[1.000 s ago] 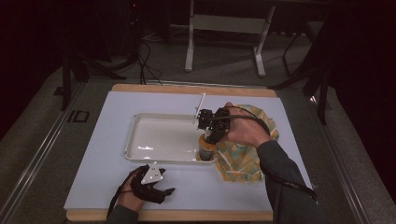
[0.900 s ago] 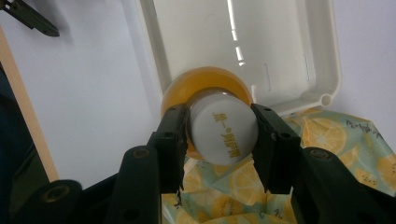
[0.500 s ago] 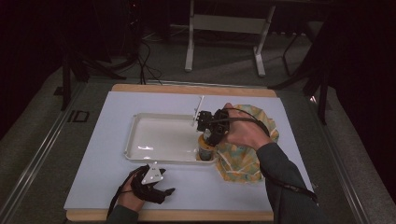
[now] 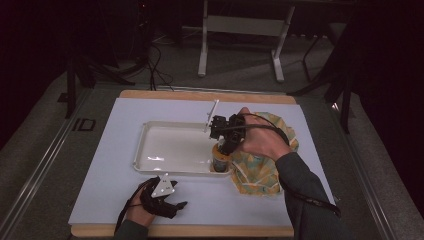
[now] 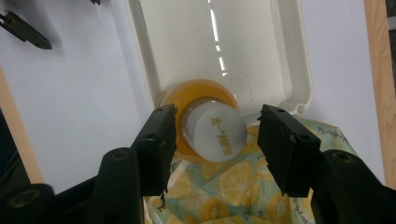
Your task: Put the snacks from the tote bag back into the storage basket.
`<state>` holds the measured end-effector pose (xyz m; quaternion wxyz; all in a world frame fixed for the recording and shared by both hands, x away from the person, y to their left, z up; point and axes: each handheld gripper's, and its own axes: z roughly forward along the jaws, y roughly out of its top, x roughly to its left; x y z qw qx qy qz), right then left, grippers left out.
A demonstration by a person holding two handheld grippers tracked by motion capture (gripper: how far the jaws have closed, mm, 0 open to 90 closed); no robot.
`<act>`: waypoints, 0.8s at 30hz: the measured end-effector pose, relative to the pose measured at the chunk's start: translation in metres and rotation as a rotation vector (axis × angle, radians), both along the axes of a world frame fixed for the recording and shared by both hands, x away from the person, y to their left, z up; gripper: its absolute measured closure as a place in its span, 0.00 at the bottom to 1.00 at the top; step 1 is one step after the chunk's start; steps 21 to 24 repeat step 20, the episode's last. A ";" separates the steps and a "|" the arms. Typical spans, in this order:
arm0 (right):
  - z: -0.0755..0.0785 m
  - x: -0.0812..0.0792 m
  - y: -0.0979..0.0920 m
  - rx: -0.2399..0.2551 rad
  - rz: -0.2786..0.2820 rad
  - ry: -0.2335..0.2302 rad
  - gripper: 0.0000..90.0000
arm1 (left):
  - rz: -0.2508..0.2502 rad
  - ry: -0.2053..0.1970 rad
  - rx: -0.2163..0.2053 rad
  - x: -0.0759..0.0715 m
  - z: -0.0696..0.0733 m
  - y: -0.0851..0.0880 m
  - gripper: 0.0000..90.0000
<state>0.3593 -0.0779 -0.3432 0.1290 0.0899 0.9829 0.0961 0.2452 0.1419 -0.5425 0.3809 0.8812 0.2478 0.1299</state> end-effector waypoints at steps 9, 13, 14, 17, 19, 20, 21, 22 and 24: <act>0.008 -0.001 -0.006 0.019 -0.003 -0.006 0.51 | 0.000 0.002 -0.001 0.000 0.000 0.000 0.26; 0.010 -0.001 -0.008 0.030 -0.010 -0.009 0.50 | 0.001 0.004 -0.005 0.000 0.000 0.000 0.26; 0.011 -0.001 -0.009 0.034 -0.009 -0.008 0.50 | 0.001 0.004 -0.005 0.000 0.000 0.000 0.26; 0.013 -0.002 -0.012 0.047 -0.005 -0.009 0.50 | 0.001 0.004 -0.003 0.000 0.000 0.000 0.26; 0.014 -0.002 -0.015 0.062 -0.008 -0.003 0.50 | 0.003 0.003 -0.003 0.000 0.000 0.000 0.26; 0.014 -0.002 -0.015 0.062 -0.008 -0.003 0.50 | 0.003 0.003 -0.003 0.000 0.000 0.000 0.26; 0.014 -0.002 -0.015 0.062 -0.008 -0.003 0.50 | 0.003 0.003 -0.003 0.000 0.000 0.000 0.26; 0.014 -0.002 -0.015 0.062 -0.008 -0.003 0.50 | 0.003 0.003 -0.003 0.000 0.000 0.000 0.26; 0.014 -0.002 -0.015 0.062 -0.008 -0.003 0.50 | 0.003 0.003 -0.003 0.000 0.000 0.000 0.26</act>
